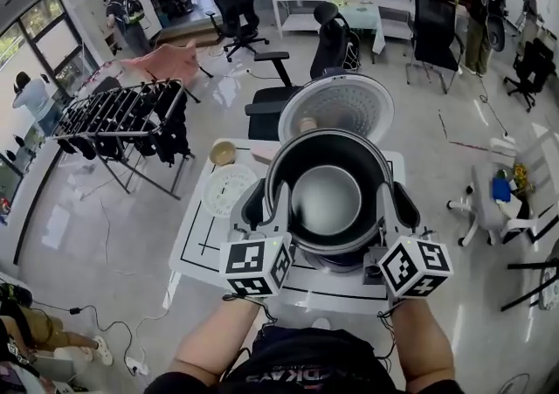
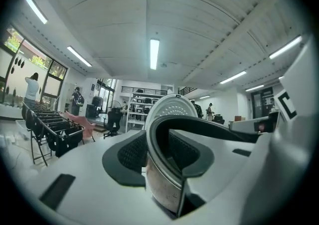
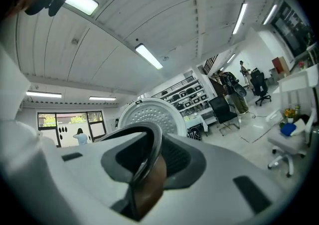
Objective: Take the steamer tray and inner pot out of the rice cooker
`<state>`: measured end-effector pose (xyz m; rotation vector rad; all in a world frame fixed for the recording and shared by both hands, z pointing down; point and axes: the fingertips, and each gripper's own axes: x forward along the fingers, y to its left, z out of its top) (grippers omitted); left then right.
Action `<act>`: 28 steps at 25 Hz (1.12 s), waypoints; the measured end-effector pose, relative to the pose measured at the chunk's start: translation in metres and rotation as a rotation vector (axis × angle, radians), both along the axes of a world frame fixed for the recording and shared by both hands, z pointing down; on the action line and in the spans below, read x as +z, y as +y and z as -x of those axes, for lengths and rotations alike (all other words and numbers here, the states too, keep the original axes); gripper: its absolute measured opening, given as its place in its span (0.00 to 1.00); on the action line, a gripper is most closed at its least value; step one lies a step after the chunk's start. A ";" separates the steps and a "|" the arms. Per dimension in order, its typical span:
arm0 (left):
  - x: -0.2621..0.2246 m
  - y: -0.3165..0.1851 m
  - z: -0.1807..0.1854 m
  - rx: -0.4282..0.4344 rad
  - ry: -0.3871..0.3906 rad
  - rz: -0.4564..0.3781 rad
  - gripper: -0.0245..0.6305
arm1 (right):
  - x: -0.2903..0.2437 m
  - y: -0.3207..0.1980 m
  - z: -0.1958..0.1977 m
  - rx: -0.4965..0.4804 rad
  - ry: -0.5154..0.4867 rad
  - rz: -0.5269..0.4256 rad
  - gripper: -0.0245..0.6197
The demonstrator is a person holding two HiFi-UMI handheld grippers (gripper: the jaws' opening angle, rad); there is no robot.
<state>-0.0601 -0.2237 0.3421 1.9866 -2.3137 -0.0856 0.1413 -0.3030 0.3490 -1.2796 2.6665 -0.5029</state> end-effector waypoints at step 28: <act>0.064 0.165 0.168 -0.432 0.107 0.103 0.22 | 0.062 0.087 0.217 -0.425 0.080 0.102 0.15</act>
